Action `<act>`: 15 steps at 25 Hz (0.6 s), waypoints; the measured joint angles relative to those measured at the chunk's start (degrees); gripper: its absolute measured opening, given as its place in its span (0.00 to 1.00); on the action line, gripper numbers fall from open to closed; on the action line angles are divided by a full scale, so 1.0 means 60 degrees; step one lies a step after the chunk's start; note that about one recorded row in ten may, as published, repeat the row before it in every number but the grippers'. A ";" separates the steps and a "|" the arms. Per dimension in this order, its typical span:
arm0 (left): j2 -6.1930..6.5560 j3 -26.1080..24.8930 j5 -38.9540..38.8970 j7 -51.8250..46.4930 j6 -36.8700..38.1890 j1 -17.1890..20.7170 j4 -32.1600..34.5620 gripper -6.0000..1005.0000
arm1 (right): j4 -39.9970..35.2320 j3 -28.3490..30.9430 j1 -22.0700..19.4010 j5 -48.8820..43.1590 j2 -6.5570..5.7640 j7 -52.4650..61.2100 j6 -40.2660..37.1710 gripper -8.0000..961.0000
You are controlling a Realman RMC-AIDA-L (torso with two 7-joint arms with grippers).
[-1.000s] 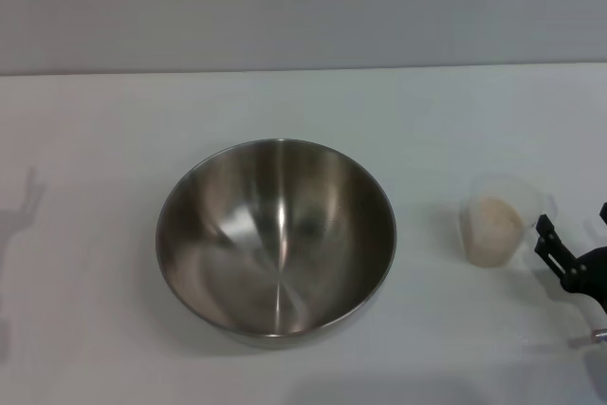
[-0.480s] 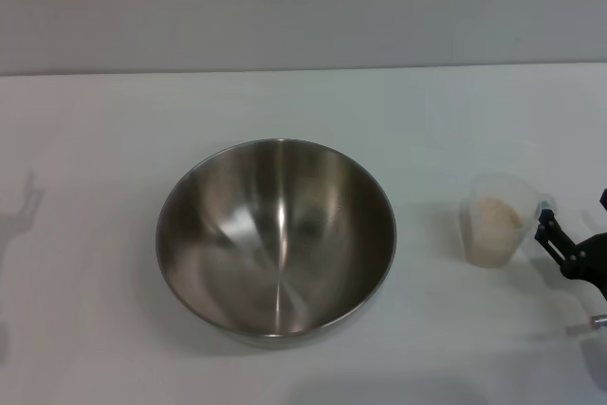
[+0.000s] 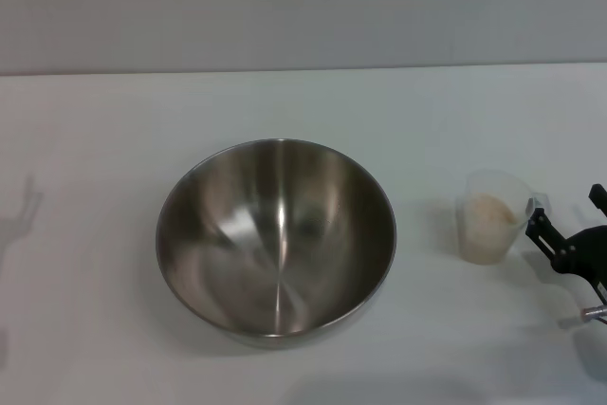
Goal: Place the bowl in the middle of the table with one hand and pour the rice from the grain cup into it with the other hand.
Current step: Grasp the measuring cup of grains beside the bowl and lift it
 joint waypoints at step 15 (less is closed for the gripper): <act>0.0000 0.0039 -0.0005 0.0000 -0.0008 0.0003 -0.0001 0.87 | -0.0008 -0.0013 -0.0005 -0.0008 0.0008 0.0000 0.0018 0.68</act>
